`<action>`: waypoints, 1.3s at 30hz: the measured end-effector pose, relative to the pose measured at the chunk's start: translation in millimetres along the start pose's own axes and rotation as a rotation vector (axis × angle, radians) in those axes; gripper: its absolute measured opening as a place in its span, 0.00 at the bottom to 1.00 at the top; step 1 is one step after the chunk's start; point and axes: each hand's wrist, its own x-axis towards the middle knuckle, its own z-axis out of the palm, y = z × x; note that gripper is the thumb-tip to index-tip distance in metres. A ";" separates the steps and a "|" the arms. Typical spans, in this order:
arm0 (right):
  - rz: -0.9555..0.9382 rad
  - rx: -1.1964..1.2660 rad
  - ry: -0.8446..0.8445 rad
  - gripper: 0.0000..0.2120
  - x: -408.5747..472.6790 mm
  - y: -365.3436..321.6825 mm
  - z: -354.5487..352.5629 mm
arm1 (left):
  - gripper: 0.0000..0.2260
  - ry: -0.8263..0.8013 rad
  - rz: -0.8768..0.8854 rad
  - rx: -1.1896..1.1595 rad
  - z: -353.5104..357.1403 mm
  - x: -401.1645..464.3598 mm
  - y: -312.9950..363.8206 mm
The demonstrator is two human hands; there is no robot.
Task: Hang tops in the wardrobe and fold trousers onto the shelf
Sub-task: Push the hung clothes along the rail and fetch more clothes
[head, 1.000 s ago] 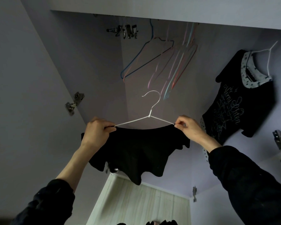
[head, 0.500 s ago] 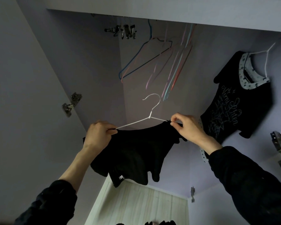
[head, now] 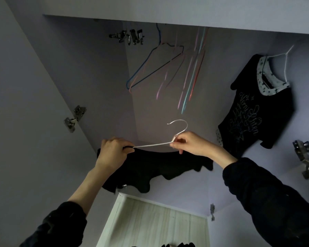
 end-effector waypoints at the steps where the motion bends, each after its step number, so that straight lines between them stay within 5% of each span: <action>1: 0.036 0.016 -0.037 0.07 -3.9 3.1 -1.1 | 0.08 -0.006 0.014 0.023 3.3 1.4 4.1; 6: 0.259 0.054 -0.164 0.10 -24.4 25.3 -12.5 | 0.22 -0.115 0.102 0.066 17.6 10.5 32.1; 10: 0.446 0.073 -0.219 0.11 -46.3 51.6 -26.7 | 0.24 -0.117 0.273 -0.018 26.3 27.3 50.8; 16: 0.657 0.174 0.008 0.08 -63.9 85.0 -54.4 | 0.24 0.145 0.515 0.025 9.2 60.4 109.7; 27: 0.520 0.658 0.466 0.04 -79.9 79.6 -129.3 | 0.29 0.482 0.798 0.249 -32.9 120.8 218.8; 34: 0.294 1.046 0.574 0.10 -57.9 60.3 -186.0 | 0.31 0.549 0.723 0.364 -28.9 151.8 247.8; 39: 0.219 1.106 0.587 0.15 -32.4 54.6 -223.8 | 0.37 0.626 0.701 0.469 -22.2 164.1 245.5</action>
